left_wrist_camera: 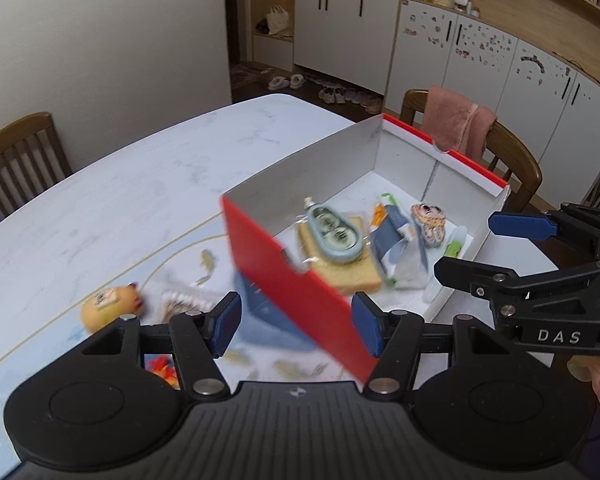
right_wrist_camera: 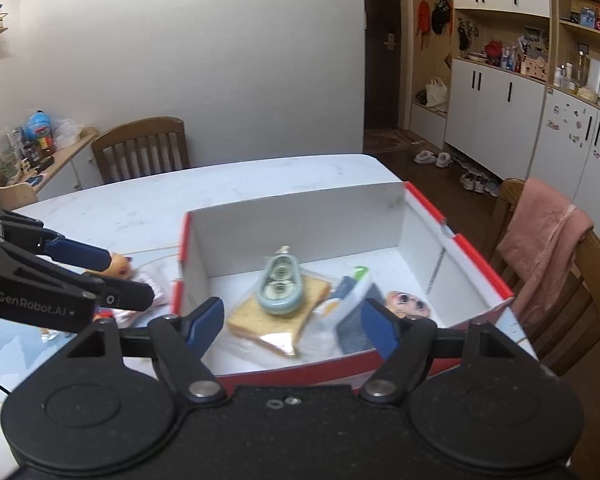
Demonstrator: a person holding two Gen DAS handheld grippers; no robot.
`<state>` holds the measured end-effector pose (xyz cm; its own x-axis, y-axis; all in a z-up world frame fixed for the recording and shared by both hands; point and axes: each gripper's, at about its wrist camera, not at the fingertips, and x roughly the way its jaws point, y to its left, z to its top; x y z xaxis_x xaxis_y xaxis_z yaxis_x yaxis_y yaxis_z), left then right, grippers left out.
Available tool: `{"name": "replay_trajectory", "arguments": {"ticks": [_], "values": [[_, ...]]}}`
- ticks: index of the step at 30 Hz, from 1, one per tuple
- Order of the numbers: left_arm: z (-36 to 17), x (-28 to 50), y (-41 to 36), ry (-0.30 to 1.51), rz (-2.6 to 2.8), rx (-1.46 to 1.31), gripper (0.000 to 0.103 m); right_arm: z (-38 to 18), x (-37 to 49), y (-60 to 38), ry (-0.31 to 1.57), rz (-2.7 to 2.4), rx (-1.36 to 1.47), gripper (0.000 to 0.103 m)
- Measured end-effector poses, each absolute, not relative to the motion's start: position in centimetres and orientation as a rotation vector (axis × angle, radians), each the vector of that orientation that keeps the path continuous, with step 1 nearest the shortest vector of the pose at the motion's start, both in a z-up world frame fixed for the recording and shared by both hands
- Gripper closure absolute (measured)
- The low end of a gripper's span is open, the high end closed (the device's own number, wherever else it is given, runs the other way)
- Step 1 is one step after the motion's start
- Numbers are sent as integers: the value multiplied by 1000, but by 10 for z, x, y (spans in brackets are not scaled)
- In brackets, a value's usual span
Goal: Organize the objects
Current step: 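Move both grippers back over the remaining snacks on the table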
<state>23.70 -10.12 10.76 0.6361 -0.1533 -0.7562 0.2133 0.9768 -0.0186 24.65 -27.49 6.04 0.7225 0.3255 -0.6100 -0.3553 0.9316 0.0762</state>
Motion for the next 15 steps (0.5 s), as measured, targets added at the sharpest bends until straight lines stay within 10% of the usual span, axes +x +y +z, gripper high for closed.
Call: {"name": "replay_trajectory", "arguments": {"ticks": [15], "values": [[109, 179, -5, 808, -125, -10, 19, 59, 221, -203, 664, 484, -49, 19]]}}
